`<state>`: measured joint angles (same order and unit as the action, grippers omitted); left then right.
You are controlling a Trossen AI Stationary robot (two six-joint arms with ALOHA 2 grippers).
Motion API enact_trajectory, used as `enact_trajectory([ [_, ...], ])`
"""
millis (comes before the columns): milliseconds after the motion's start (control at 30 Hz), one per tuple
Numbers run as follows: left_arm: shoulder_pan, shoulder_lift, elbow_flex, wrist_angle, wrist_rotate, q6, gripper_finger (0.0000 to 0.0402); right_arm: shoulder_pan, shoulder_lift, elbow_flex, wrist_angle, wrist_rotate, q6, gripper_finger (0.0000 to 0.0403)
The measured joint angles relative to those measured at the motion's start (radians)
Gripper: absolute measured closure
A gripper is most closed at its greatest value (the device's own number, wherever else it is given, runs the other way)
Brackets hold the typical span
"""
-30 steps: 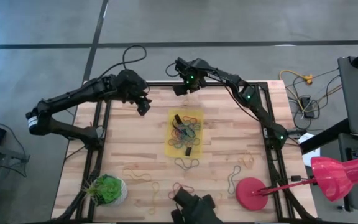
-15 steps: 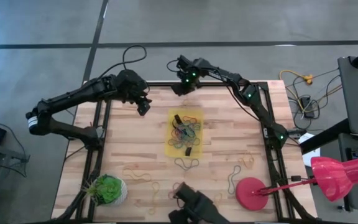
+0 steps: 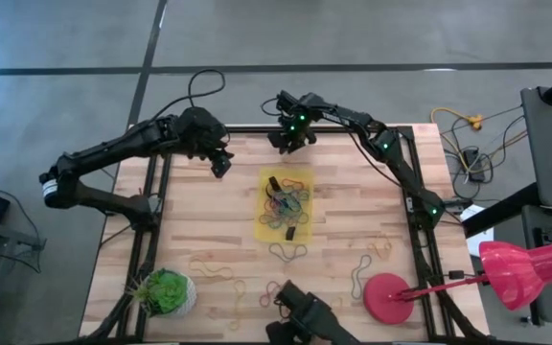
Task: Pick and place rubber bands into bin
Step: Put the yellow rubber band into the yellow bin
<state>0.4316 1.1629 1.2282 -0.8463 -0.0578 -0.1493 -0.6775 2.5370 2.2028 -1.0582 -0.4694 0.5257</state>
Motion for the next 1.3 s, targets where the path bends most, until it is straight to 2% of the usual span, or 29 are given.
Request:
enact_trajectory([
  [200,0.0,0.0,0.0,0.0,0.0,0.0,0.0231,-0.007,0.0,0.004,-0.034,0.107,0.047,0.0243],
  [433,0.0,0.0,0.0,0.0,0.0,0.0,0.0231,-0.024,-0.013,0.003,-0.226,0.206,0.032,0.0243],
  [667,0.0,0.0,0.0,0.001,0.0,0.007,0.0231,-0.015,-0.082,0.0,-0.328,0.584,-0.006,0.0243],
  [733,0.0,0.0,0.0,0.001,-0.001,0.008,0.0231,-0.016,-0.103,0.002,-0.324,0.639,-0.026,0.0243],
  [833,0.0,0.0,0.0,0.001,-0.001,0.02,0.0231,-0.018,-0.117,0.001,-0.313,0.647,-0.06,0.0243],
  [1033,0.0,0.0,-0.001,0.01,-0.003,0.035,0.0231,-0.026,-0.121,0.001,-0.254,0.529,-0.178,0.0243],
  [1300,0.0,0.0,-0.002,0.027,-0.004,0.052,0.0231,-0.028,-0.072,0.0,-0.233,0.517,-0.559,0.0243],
])
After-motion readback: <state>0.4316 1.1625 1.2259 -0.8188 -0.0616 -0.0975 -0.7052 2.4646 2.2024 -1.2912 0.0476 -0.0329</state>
